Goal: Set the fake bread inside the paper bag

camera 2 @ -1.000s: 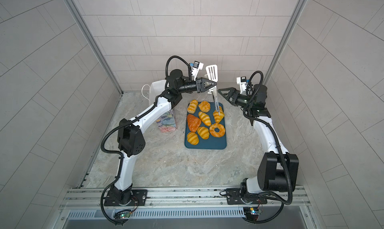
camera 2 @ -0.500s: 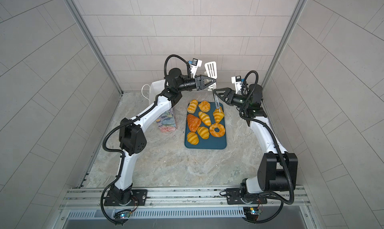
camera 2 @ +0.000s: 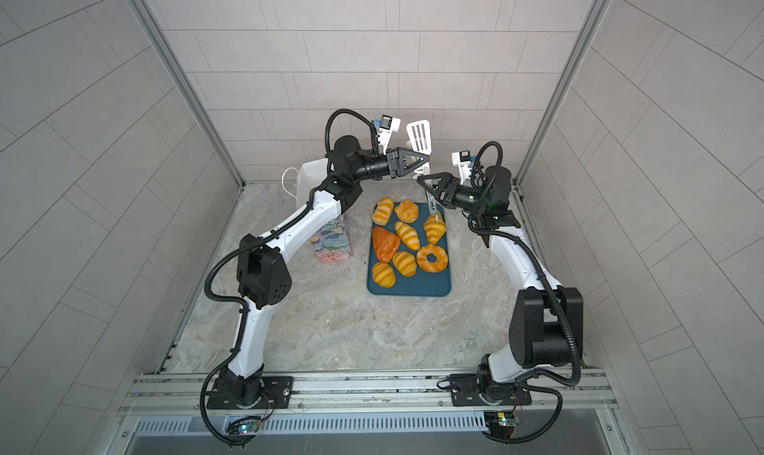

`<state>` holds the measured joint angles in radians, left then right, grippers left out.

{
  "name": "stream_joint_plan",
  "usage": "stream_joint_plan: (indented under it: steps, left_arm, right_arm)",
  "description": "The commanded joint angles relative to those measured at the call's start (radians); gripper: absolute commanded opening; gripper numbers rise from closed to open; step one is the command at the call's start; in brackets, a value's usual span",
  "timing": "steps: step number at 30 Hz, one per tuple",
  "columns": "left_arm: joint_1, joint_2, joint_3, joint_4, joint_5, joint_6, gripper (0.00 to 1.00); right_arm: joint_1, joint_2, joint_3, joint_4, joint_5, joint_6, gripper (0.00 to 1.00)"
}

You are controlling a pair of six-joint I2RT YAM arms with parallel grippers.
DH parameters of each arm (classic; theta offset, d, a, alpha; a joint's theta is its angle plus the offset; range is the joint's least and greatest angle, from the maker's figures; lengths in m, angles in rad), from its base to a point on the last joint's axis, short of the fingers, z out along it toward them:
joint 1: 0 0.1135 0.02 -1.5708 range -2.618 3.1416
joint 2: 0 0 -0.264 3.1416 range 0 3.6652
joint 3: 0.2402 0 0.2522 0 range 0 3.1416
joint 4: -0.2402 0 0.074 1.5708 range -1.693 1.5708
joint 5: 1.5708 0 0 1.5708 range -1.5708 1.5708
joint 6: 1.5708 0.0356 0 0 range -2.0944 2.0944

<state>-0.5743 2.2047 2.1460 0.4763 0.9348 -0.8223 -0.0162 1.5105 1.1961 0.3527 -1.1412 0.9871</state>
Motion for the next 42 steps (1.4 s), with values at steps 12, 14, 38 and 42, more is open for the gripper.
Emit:
stream_joint_plan:
  steps: [12,14,38,42]
  left_arm:
    - [-0.028,-0.016,-0.033,0.267,0.022,-0.151,0.11]
    - [-0.033,-0.017,-0.043,0.271,0.022,-0.155,0.1]
    - [0.014,-0.068,-0.181,0.398,-0.018,-0.21,0.18]
    - [0.02,-0.076,-0.195,0.403,-0.031,-0.21,0.22]
  right_arm:
    - [0.027,0.047,0.07,0.216,0.057,0.146,0.94]
    - [0.031,0.053,0.072,0.251,0.065,0.168,0.93]
    - [-0.016,-0.024,0.154,-0.328,0.04,-0.21,0.57]
    - [-0.024,-0.028,0.188,-0.459,0.041,-0.312,0.54]
